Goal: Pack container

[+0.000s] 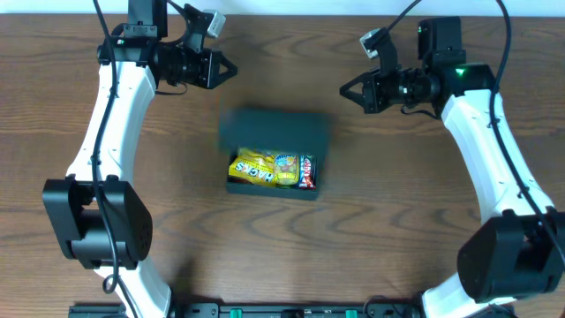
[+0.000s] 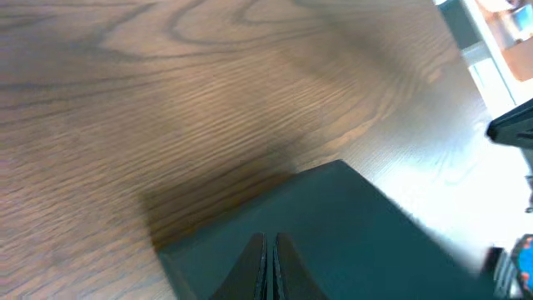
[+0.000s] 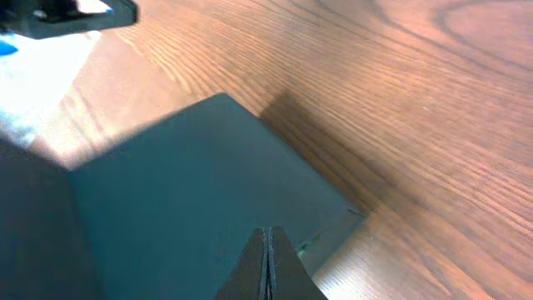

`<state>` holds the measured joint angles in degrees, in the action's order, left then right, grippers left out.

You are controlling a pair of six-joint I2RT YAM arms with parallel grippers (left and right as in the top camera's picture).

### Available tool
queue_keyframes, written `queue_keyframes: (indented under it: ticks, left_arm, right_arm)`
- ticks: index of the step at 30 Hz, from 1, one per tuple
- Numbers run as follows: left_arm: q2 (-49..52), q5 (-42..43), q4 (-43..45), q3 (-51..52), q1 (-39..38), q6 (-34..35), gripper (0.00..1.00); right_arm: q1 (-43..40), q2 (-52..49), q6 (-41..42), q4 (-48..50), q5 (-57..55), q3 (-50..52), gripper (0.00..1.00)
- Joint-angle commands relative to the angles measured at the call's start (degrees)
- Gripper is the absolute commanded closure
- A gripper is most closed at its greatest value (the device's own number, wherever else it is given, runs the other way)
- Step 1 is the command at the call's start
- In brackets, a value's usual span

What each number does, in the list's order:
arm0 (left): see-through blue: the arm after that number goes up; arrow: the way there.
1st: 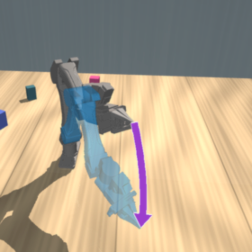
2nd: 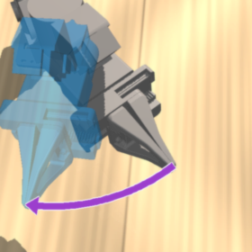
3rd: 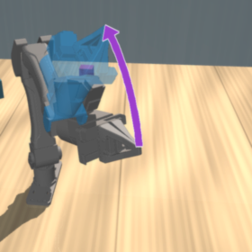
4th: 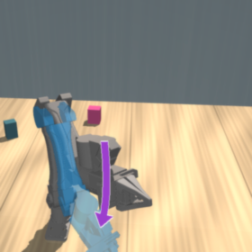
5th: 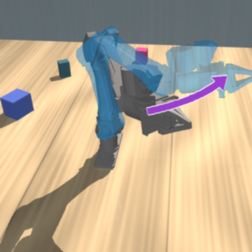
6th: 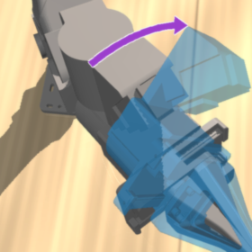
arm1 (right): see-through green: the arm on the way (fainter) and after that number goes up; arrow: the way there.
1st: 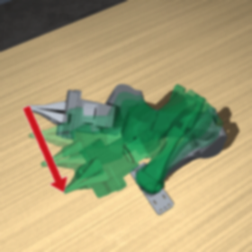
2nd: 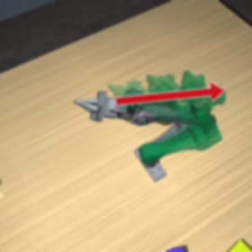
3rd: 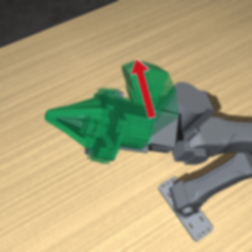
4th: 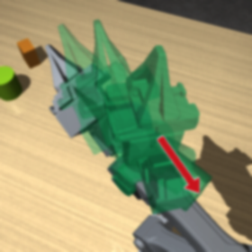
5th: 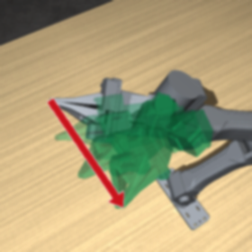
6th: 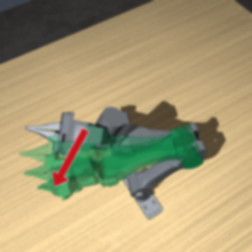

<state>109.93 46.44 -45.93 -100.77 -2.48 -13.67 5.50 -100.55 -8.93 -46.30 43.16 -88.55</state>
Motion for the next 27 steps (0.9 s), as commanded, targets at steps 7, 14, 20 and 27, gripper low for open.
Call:
queue_keyframes:
  ticks: [7, 14, 20, 27]
  left_arm:
    - [-1.1, -11.8, -3.0, -0.7, -0.2, -1.5, 0.94]
    - [-1.1, -19.9, -4.5, 4.9, 0.3, 4.8, 0.94]
    - [-1.0, -19.7, -2.0, 17.0, 0.6, 11.0, 0.94]
    - [-1.0, -15.2, 1.2, 27.0, 0.2, 15.6, 0.94]
  right_arm:
    - [0.5, 1.5, 0.8, -2.4, -11.6, -0.6, 0.99]
    - [0.5, -2.4, 3.2, -4.1, -14.6, 0.1, 0.99]
    - [2.2, -9.6, 4.6, -5.8, -14.2, 0.3, 0.99]
    - [4.5, -15.0, 6.3, -5.7, -14.2, 0.3, 0.99]
